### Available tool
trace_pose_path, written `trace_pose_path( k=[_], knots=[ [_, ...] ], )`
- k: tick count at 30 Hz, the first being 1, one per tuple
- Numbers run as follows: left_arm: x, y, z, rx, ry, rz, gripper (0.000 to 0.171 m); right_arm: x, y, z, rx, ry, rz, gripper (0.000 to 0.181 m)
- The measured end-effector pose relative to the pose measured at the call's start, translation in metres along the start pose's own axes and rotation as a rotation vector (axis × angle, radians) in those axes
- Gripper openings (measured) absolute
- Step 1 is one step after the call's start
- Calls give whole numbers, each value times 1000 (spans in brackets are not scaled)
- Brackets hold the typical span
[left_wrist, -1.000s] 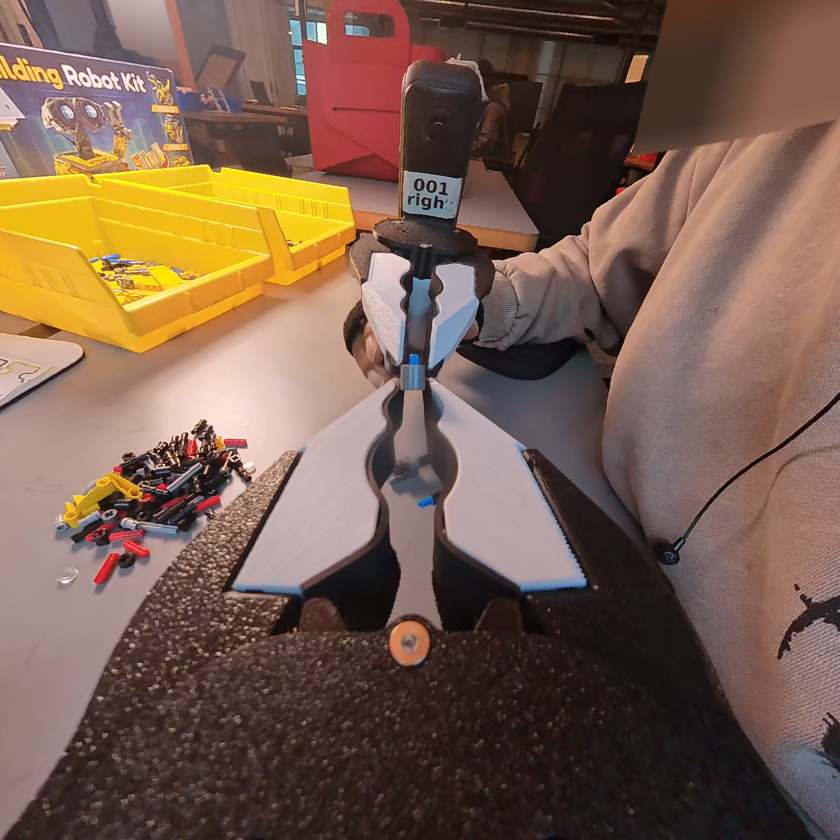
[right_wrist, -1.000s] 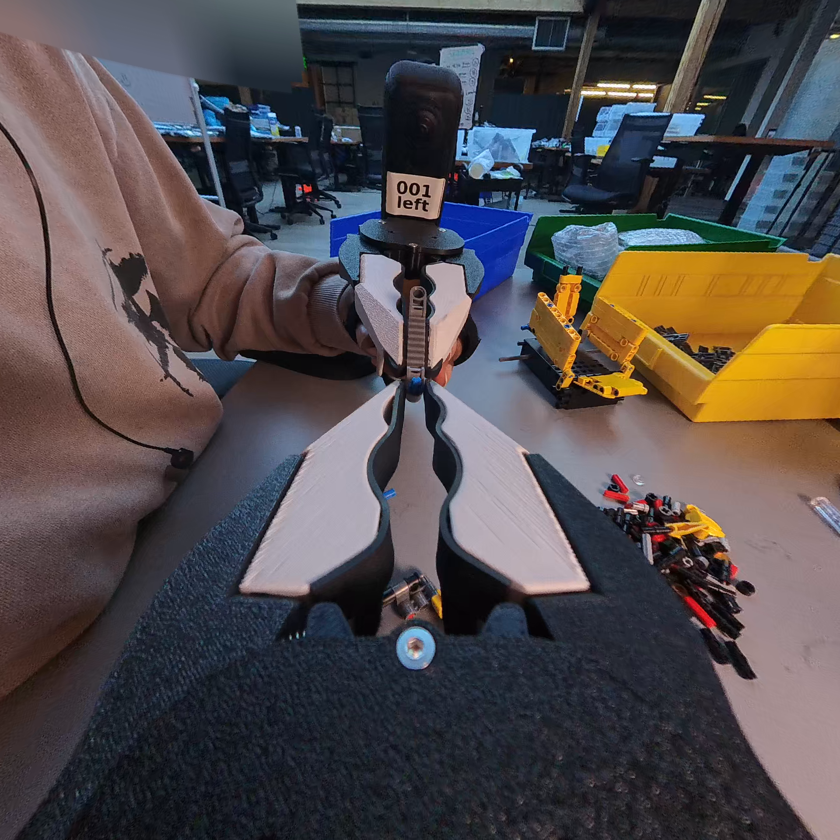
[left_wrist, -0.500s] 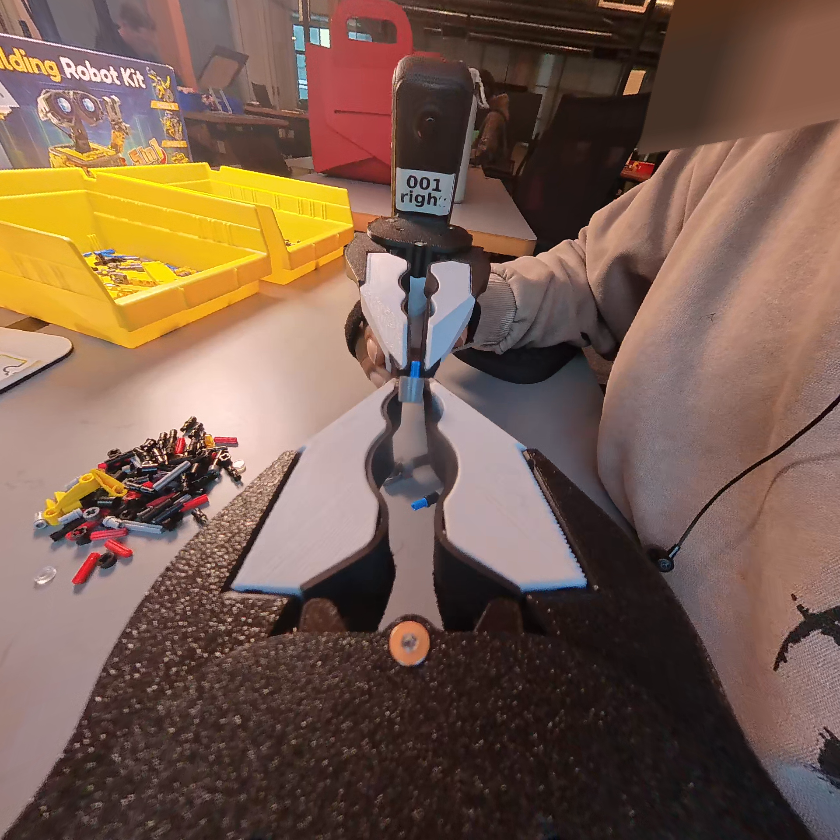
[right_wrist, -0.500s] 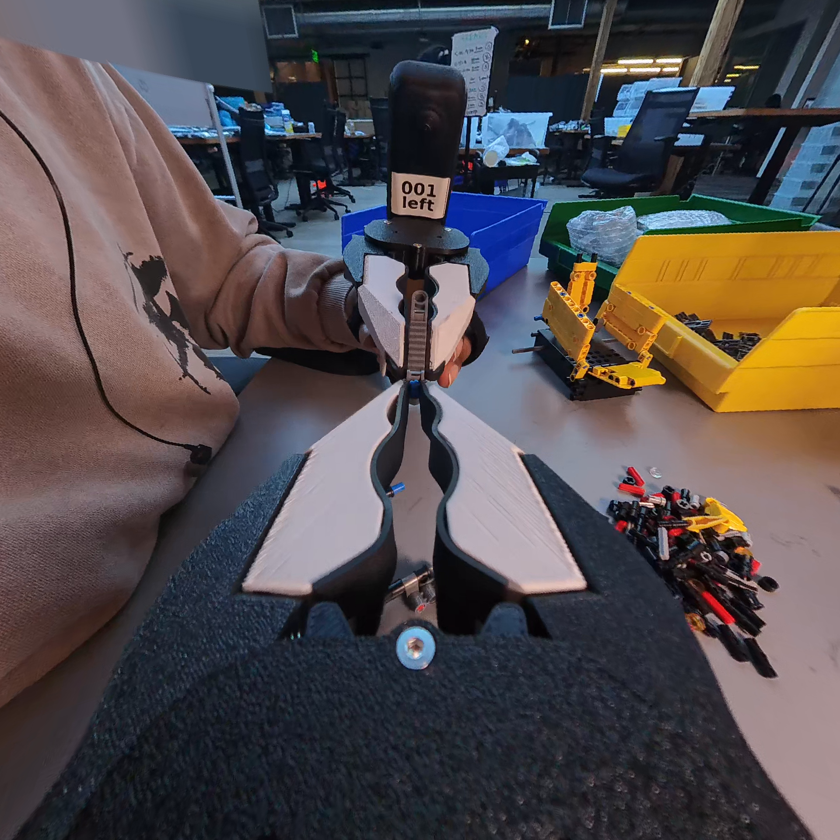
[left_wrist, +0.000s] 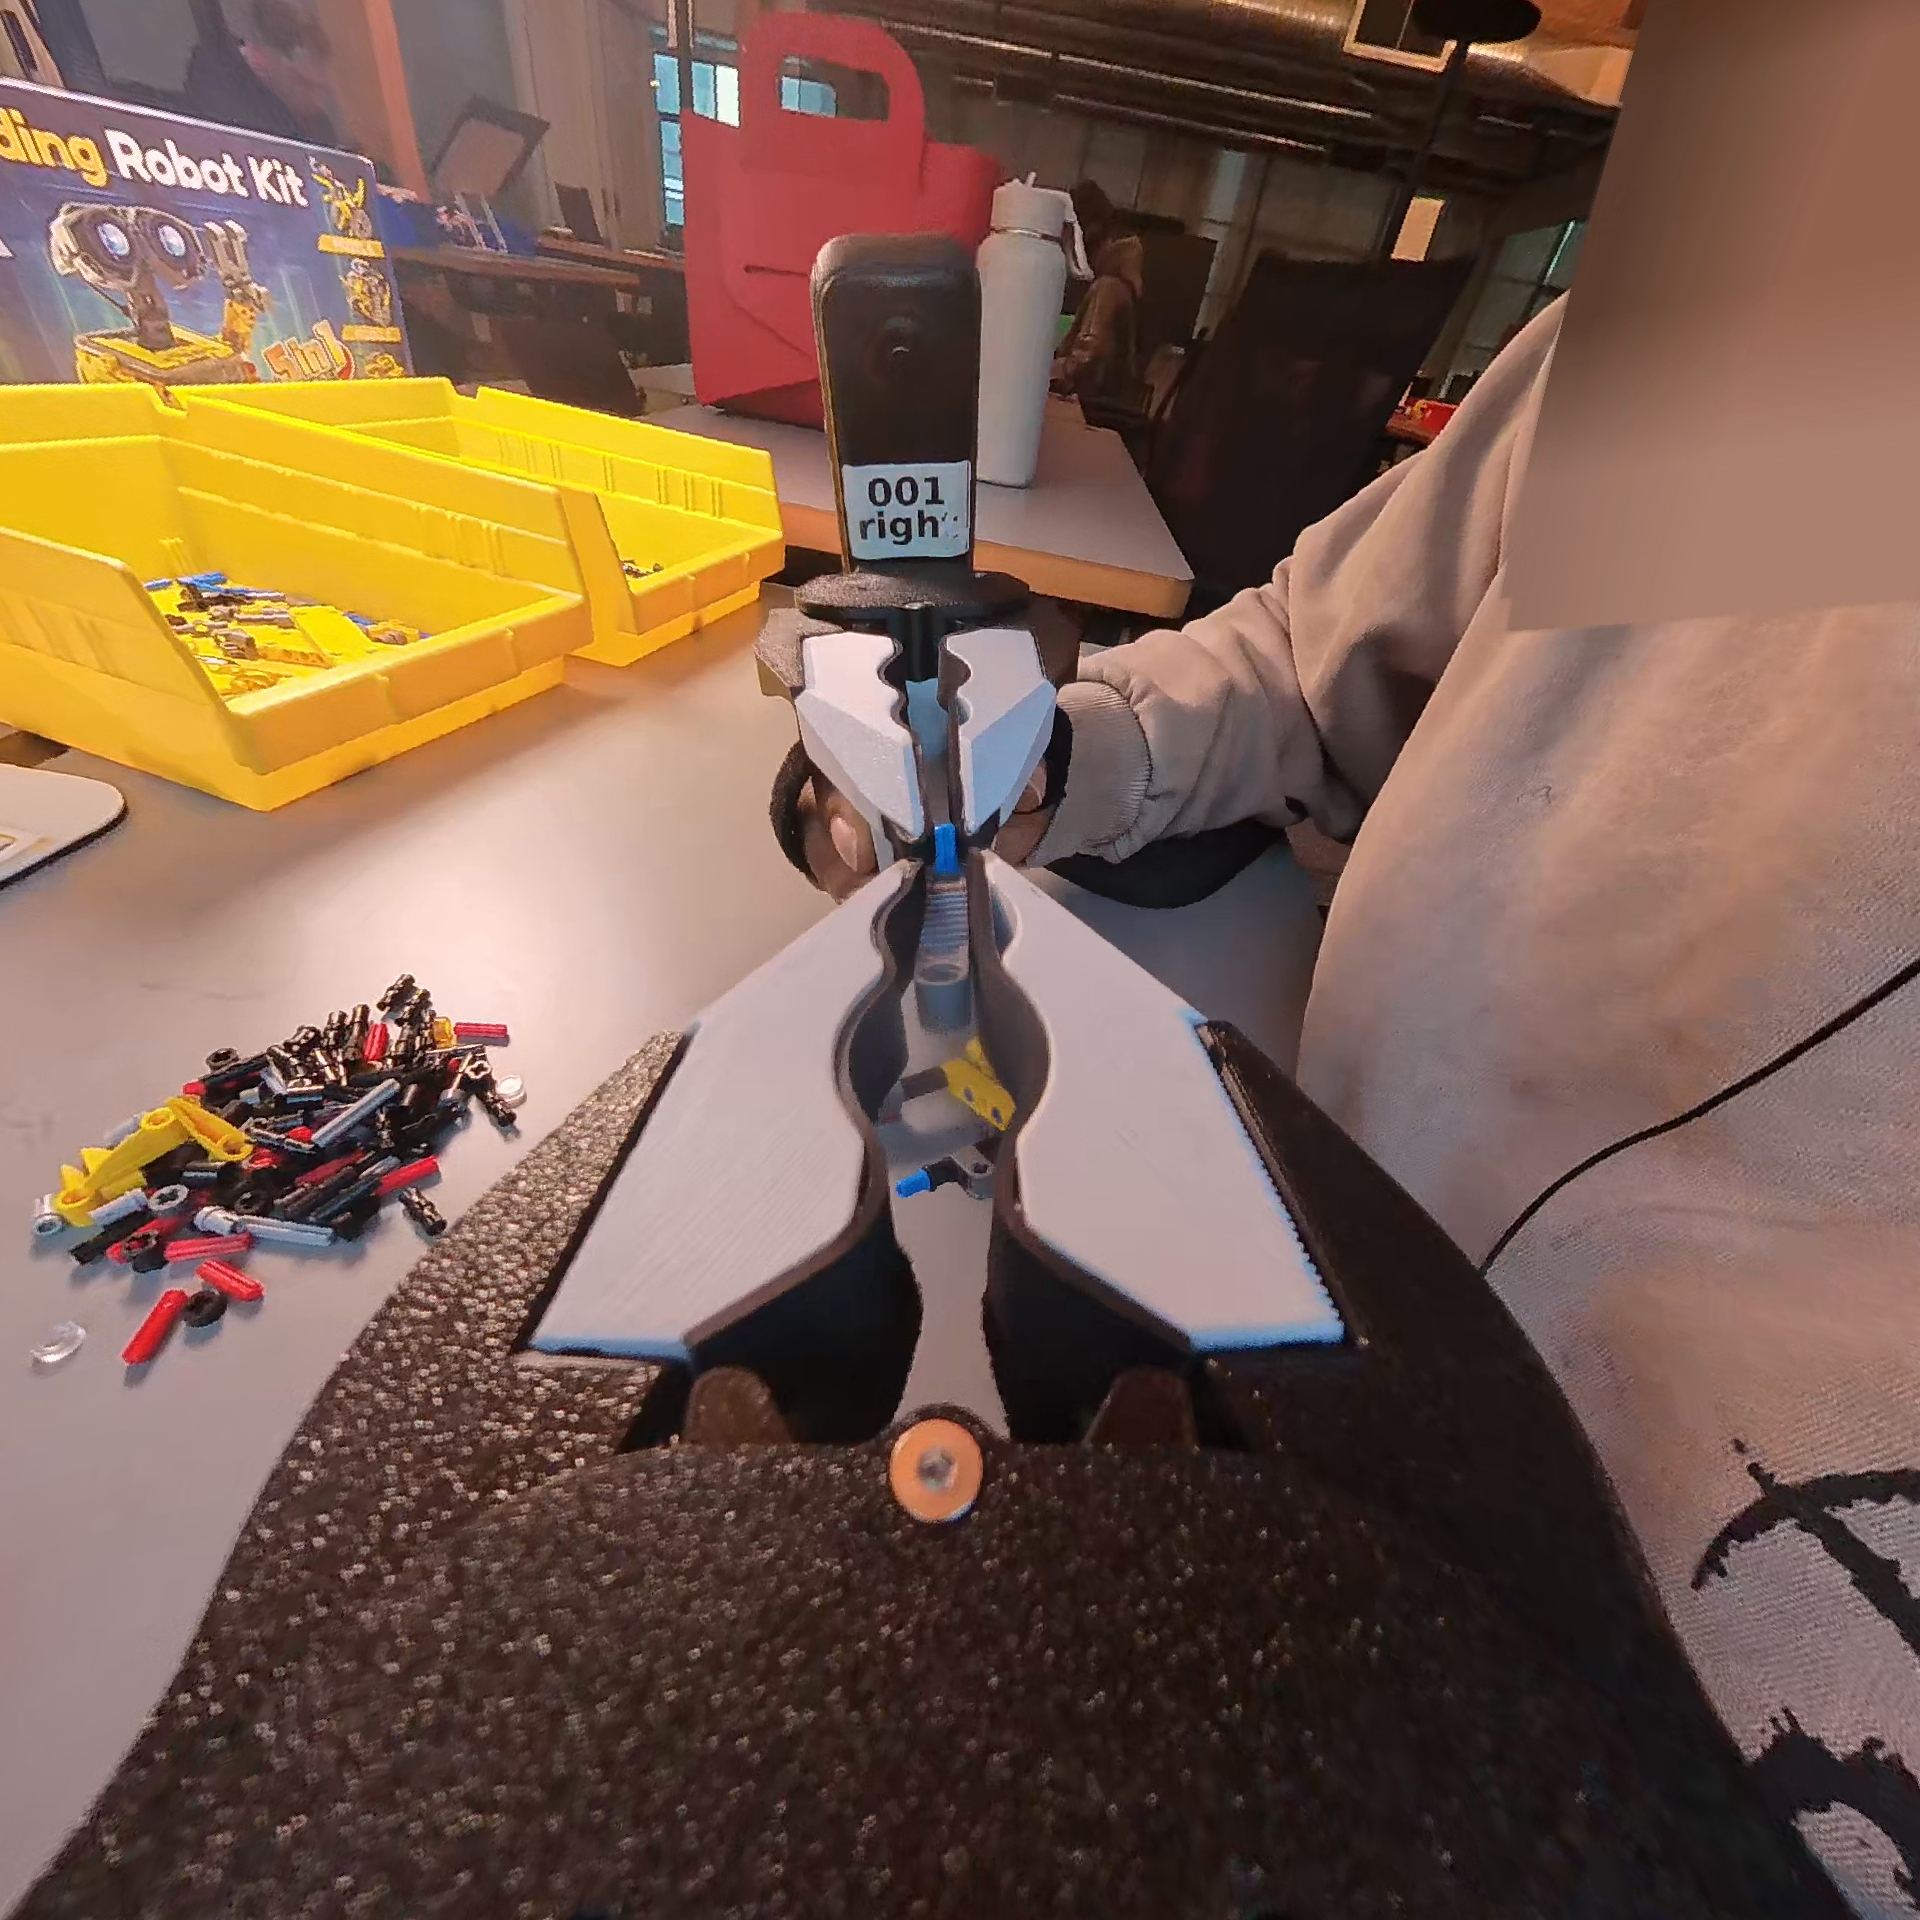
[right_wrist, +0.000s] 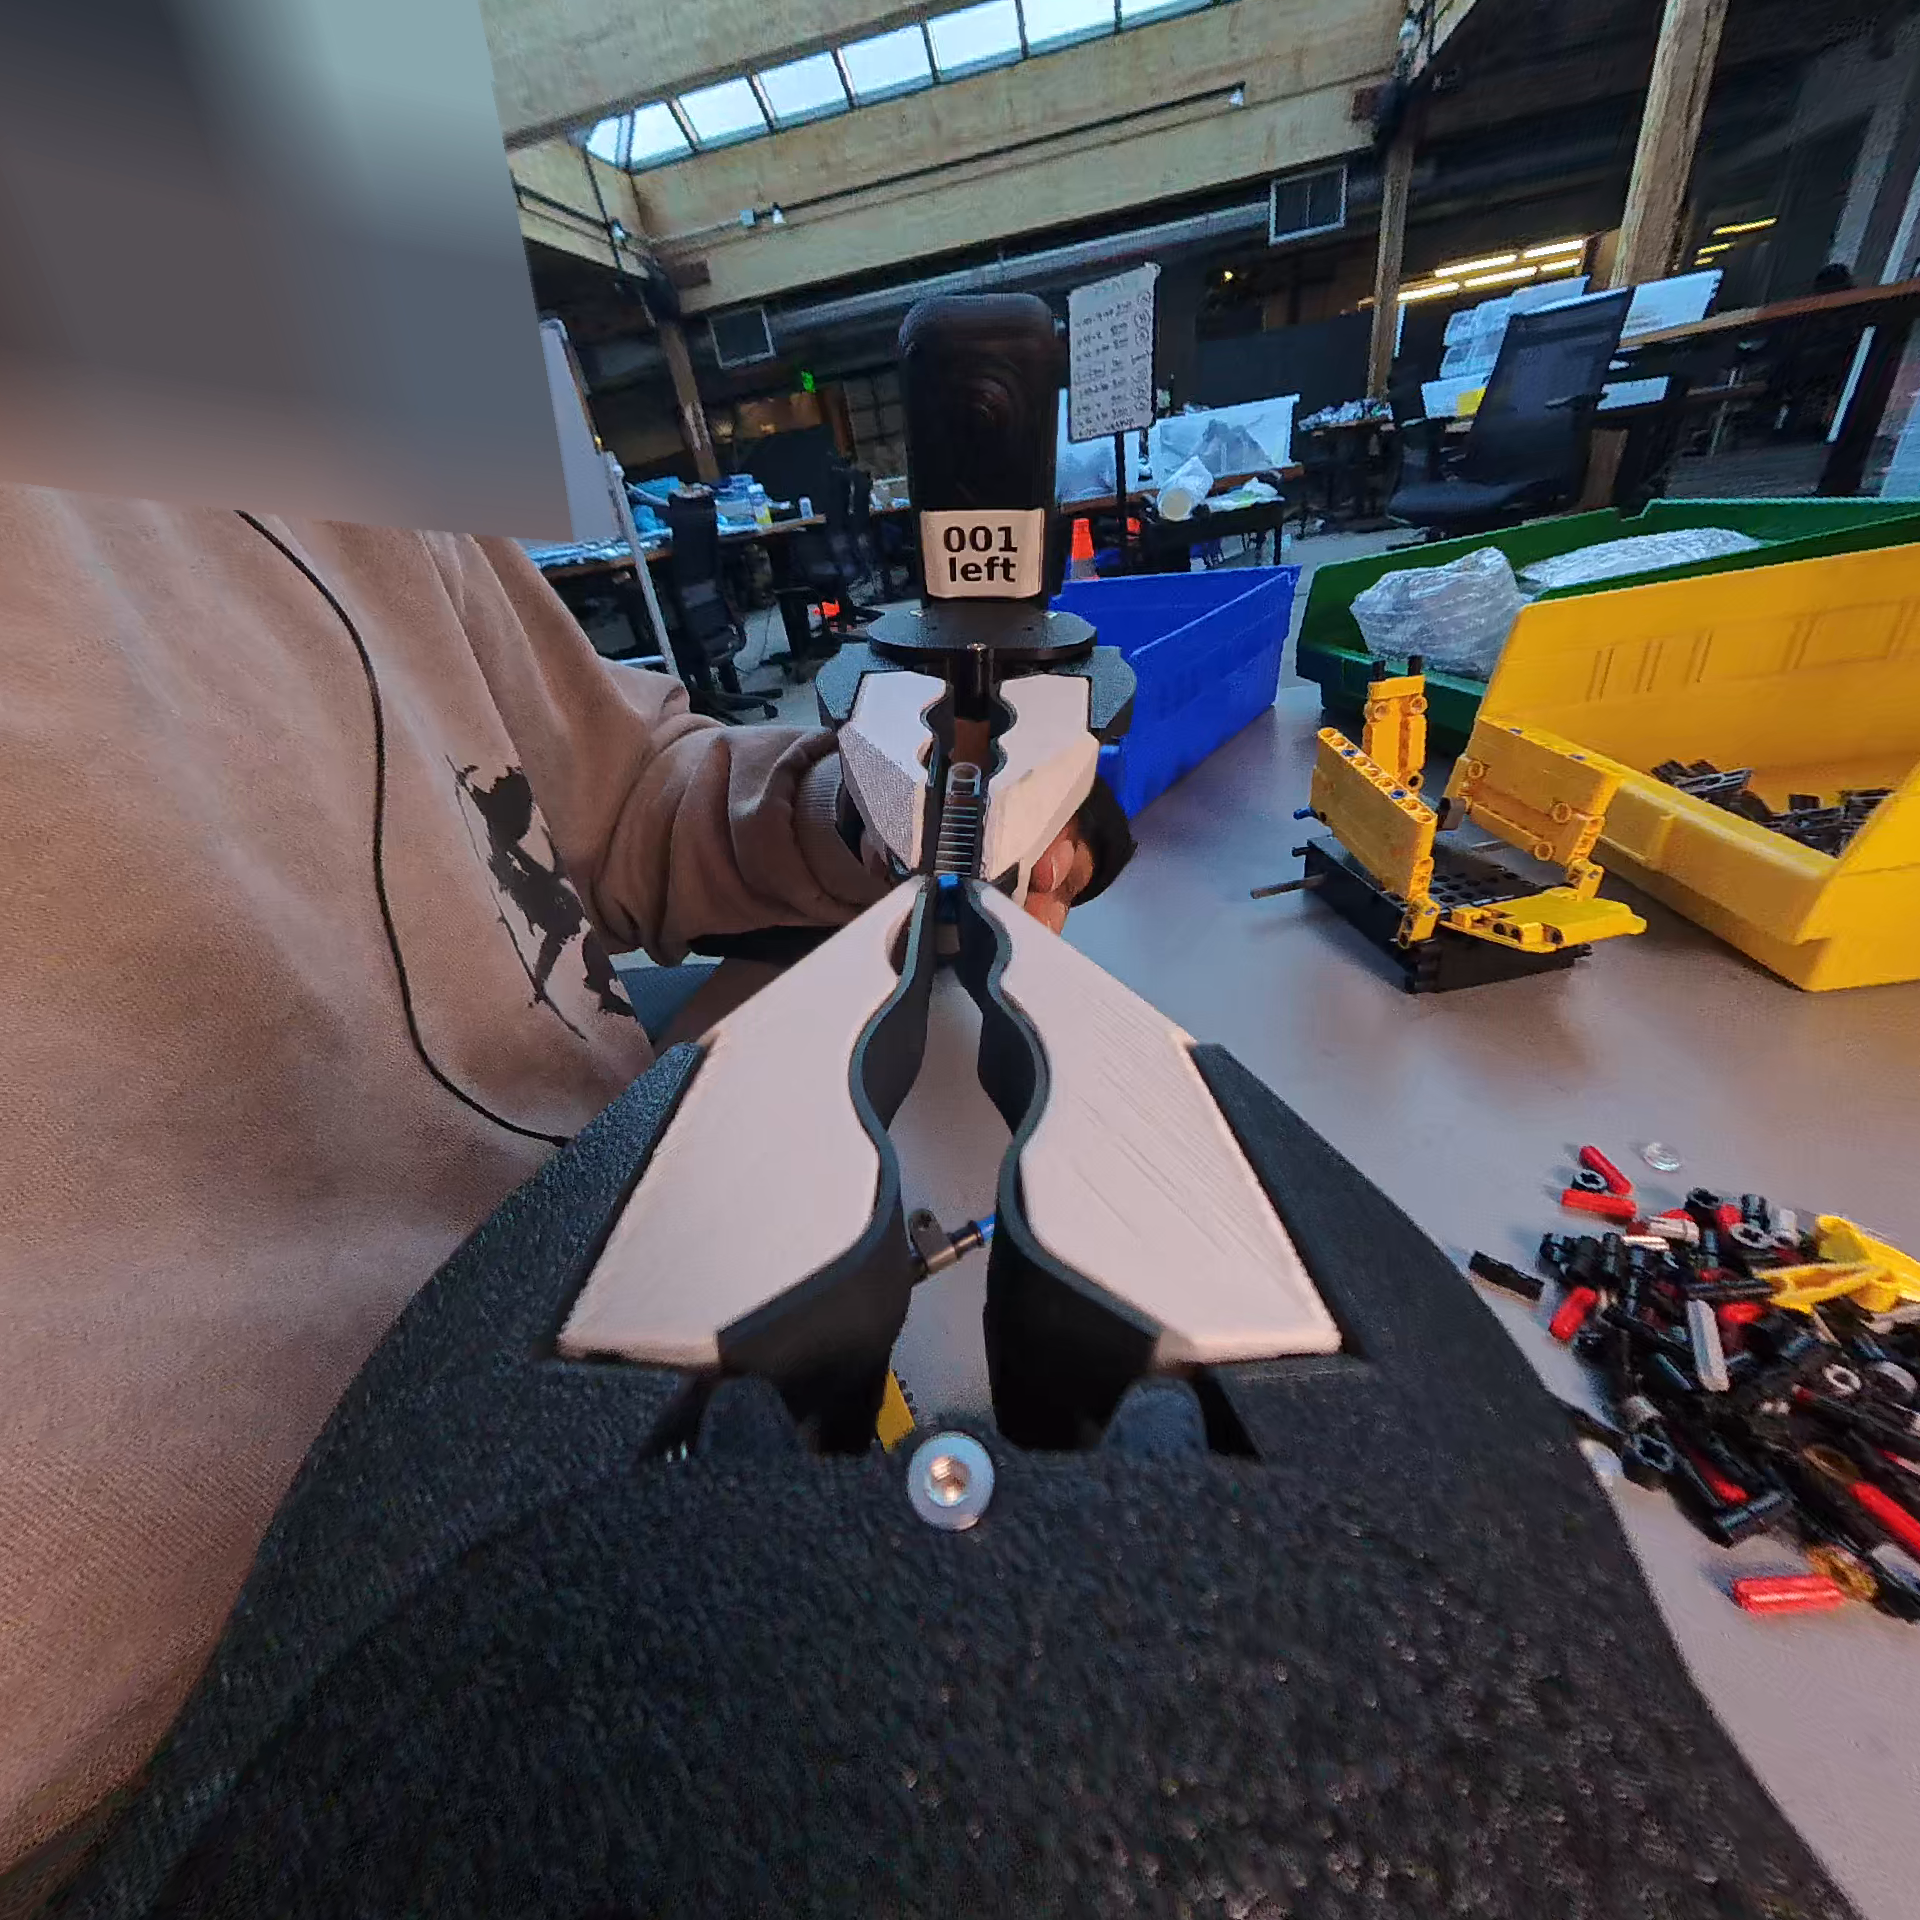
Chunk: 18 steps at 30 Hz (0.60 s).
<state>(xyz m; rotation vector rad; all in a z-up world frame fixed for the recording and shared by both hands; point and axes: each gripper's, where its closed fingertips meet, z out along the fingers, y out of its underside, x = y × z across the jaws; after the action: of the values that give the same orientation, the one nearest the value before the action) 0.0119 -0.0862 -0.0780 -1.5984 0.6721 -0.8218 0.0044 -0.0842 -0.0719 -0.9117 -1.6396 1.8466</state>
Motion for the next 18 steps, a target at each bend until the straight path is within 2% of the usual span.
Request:
trace_pose_path(
  k=[8, 15, 16, 17, 18],
  knots=[
    [2, -30, -7, 92, -43, -38, 7, -2, -34, 5, 156, -46, 53, 0],
    [-4, -39, -9, 105, -76, -44, 4, 7, -50, 7, 228, -29, 79, 0],
    [-4, -1, 3, -98, -89, -2, 6, 12, -74, -5, 376, -16, 118, 0],
    [2, 33, 17, -199, -72, 8, 7, 19, -100, -21, 472, -30, 162, 0],
    [12, 43, 24, -186, -25, -41, 7, 20, -113, -29, 443, 21, 44, 0]
  ],
)
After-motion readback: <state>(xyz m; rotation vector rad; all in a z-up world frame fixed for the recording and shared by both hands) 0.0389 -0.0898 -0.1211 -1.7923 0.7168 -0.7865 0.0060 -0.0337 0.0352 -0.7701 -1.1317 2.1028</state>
